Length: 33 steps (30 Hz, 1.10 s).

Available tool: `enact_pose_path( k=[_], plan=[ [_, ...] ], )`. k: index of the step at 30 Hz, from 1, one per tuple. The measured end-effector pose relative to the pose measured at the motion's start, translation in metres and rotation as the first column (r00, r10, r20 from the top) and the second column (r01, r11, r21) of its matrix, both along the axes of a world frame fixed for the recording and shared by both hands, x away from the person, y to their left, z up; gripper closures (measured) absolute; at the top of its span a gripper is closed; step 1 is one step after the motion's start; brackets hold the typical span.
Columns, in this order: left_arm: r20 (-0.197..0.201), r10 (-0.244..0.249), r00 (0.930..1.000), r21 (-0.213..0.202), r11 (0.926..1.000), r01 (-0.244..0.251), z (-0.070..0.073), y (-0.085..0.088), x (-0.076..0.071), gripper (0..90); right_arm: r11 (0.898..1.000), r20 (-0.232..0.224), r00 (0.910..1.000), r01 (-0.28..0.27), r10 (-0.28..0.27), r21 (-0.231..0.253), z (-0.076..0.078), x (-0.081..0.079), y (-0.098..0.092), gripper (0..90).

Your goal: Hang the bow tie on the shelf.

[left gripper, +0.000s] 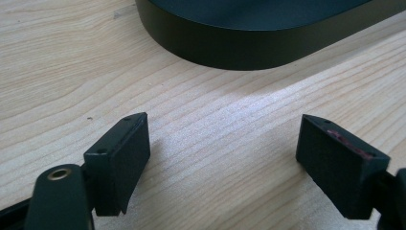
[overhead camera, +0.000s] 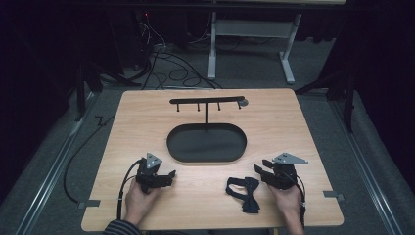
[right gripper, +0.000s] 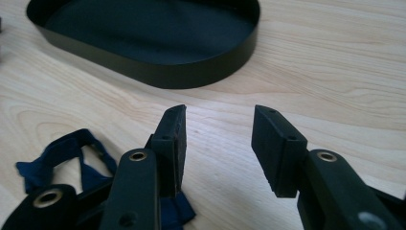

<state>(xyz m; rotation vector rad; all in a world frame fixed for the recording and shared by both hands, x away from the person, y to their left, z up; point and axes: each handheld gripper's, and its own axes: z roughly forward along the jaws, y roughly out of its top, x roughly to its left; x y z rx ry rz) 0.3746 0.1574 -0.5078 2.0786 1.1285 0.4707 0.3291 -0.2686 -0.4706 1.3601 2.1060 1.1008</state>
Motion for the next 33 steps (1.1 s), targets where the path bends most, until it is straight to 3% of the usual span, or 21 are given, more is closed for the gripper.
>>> enact_pose_path(
  k=[14, 20, 27, 33],
  plan=[
    [-0.001, -0.001, 1.0, 0.0, 1.0, 0.001, 0.0, 0.0, 0.0, 19.6, 0.993, -0.042, 0.9922, -0.117, 0.117, 0.001, 0.002, -0.003, 0.028, 58.8],
    [-0.001, -0.001, 1.0, 0.0, 1.0, 0.001, 0.0, 0.0, 0.0, 19.6, 0.983, -0.063, 0.9819, -0.18, 0.178, -0.02, -0.002, -0.003, 0.044, 58.8],
    [-0.001, -0.001, 1.0, 0.0, 1.0, 0.001, 0.0, 0.0, 0.0, 19.6, 0.979, -0.077, 0.9772, -0.2, 0.198, -0.028, -0.008, -0.006, 0.052, 58.6],
    [-0.001, -0.001, 1.0, 0.0, 1.0, 0.001, 0.0, 0.0, 0.0, 19.6, 0.972, -0.13, 0.9664, -0.229, 0.222, -0.049, -0.018, -0.003, 0.055, 61.7]
  ],
)
